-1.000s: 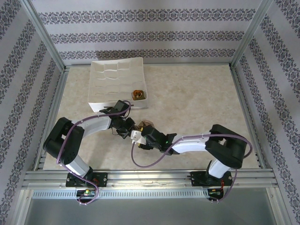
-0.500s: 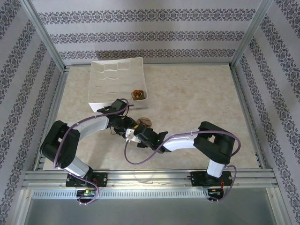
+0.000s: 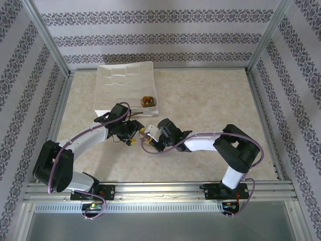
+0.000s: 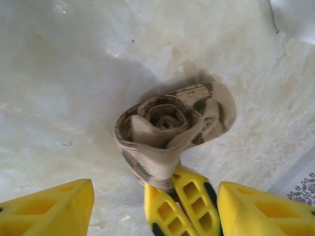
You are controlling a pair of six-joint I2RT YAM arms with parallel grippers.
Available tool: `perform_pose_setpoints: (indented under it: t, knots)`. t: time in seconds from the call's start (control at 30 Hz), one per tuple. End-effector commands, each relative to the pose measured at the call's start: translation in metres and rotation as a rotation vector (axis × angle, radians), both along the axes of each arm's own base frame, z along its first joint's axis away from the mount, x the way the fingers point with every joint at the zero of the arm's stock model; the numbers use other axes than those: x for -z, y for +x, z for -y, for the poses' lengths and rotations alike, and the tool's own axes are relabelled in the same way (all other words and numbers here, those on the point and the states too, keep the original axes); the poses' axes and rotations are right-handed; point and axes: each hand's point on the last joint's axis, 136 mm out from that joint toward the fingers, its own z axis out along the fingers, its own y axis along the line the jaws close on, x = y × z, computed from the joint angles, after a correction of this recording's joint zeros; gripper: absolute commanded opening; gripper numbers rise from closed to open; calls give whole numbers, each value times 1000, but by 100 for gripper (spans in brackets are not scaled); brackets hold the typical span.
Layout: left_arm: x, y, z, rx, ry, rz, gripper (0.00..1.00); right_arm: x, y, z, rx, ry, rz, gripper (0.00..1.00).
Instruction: Roll the socks
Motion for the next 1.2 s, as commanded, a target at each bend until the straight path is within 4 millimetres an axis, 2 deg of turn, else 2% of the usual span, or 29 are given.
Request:
perform_pose_setpoints:
  t: [0.0,0.1,0.33,0.6,0.77,0.87,0.97,1.03,1.1,1.17]
  knots:
    - [1,1,3,-9,-48,15,62,62,-50,39,24,-113,-368,0]
    - [3,2,13,13,-81,16,59,63,-47,41,54,-55,-487,0]
    - [13,7,36,56,-104,20,60,72,-29,52,174,12,-713,0]
    - [32,21,49,78,-86,8,59,78,-21,61,251,61,-826,0]
    - [60,20,51,123,-48,-38,54,87,-20,66,299,53,-874,0]
    - [84,5,47,156,-13,-107,48,92,-17,71,330,25,-858,0]
    - [98,-13,39,175,22,-168,41,91,-10,75,346,4,-807,0]
    - [104,-28,30,186,49,-213,29,86,-3,74,339,3,-760,0]
    - [106,-41,22,199,73,-243,15,76,3,70,310,9,-694,8]
    - [108,-53,14,206,98,-270,6,60,10,64,268,20,-582,20]
